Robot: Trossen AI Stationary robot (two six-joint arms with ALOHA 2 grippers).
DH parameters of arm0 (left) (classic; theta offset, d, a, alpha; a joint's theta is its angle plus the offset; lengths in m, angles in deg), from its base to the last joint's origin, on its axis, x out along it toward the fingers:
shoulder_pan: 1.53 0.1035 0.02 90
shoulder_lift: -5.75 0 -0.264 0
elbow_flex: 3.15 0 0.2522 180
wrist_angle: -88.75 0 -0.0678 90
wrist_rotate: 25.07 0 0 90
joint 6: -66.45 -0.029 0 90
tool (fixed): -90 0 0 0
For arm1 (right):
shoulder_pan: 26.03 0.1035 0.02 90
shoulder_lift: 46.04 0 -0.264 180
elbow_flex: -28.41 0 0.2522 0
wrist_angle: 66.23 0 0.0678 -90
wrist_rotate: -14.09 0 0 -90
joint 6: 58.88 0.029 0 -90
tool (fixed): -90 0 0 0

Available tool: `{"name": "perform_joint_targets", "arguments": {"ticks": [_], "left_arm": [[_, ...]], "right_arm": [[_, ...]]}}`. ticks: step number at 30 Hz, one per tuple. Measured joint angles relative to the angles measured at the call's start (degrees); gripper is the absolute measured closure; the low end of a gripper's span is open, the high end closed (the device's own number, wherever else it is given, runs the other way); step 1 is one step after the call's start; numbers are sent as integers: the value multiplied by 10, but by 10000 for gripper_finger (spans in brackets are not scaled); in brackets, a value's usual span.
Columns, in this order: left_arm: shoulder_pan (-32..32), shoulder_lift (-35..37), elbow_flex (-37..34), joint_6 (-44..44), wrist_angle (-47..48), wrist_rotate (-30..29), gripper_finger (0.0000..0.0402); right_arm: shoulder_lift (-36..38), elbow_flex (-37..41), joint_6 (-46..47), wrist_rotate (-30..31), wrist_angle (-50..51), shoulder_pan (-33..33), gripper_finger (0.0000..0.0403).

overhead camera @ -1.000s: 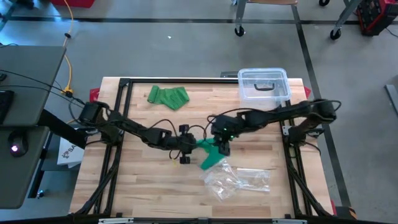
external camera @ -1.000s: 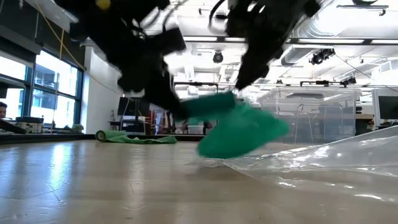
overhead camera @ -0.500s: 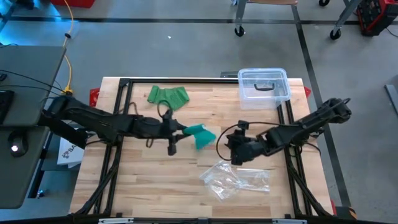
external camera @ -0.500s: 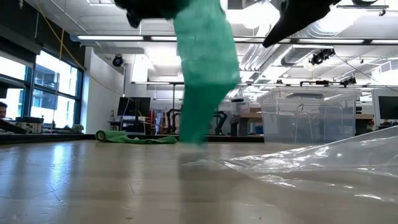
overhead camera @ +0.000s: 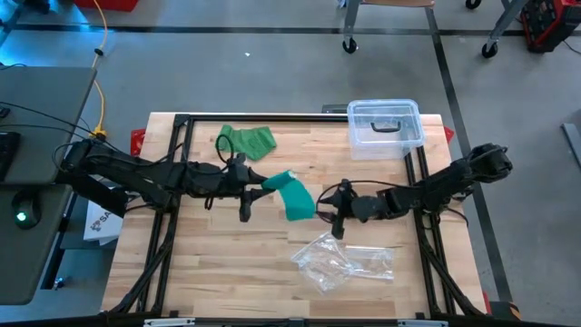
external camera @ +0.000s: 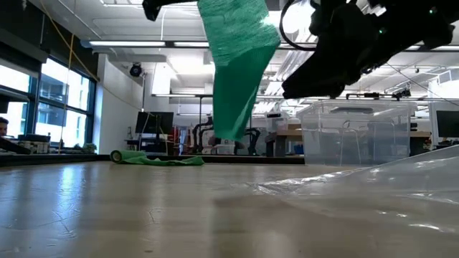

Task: Roll bandage
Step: Roll the blue bandage

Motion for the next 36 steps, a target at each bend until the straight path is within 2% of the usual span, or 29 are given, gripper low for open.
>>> {"name": "perform_joint_targets", "arguments": {"ticks": [2,4,8,16,21,26,29,36], "left_arm": [[1,0,14,-7,5,-1,293],[1,1,28,-16,11,-1,293],[1,1,56,-28,21,2,293],[0,1,90,-29,53,7,293],[0,0,101,-29,53,7,293],[-1,0,112,-28,53,16,293],[-1,0,119,-28,53,17,293],[-5,0,124,-24,56,18,293]], "right_arm": [[0,0,0,-23,3,-8,207],[0,0,-18,-20,4,-8,188],[0,-11,-58,42,-12,-3,175],[0,-14,-164,54,-118,-13,190],[0,-14,-193,57,-132,-21,218],[-10,-14,-219,-16,-152,-27,248],[-40,-14,-268,-43,-190,-14,249],[-88,-14,-283,7,-239,8,216]]}}
